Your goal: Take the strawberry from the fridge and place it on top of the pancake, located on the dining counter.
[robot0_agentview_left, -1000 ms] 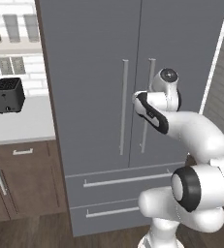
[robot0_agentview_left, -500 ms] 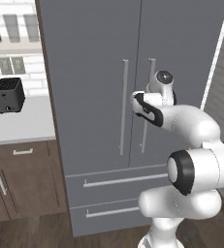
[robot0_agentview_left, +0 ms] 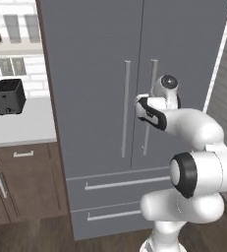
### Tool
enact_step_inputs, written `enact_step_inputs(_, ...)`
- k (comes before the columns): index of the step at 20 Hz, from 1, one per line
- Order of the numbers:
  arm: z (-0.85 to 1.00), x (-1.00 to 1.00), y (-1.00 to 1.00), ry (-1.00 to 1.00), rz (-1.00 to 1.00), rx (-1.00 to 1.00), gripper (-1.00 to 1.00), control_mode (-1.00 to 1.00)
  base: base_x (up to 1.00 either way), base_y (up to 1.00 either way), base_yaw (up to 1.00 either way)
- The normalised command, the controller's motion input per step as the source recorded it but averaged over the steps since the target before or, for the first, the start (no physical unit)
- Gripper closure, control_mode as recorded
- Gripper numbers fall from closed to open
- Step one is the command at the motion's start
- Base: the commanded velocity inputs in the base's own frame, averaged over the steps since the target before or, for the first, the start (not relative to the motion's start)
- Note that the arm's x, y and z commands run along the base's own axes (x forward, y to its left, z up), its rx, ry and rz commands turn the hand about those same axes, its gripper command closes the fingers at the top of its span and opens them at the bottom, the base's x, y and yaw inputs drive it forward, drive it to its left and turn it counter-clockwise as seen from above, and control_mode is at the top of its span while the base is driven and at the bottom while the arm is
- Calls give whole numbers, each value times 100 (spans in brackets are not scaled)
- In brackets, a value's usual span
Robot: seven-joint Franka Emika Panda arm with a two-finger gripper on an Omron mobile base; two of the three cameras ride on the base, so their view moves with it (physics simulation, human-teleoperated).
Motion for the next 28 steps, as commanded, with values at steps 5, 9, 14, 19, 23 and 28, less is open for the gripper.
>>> enact_step_inputs(5, -14, -30, -87, 0, -1, 0, 100, -100, 0, 0, 0)
enact_step_inputs(9, 0, -74, -100, -13, 0, 1, 100, -100, 0, 0, 0)
enact_step_inputs(14, 0, -78, -100, -25, 0, 4, 100, -100, 0, 0, 0)
enact_step_inputs(19, -2, -49, -100, -20, 1, 9, 100, -100, 0, 0, 0)
enact_step_inputs(23, 0, -28, -100, -9, 1, 8, 100, -100, 0, 0, 0)
enact_step_inputs(28, 0, -32, -100, -9, 0, 6, 100, -100, 0, 0, 0)
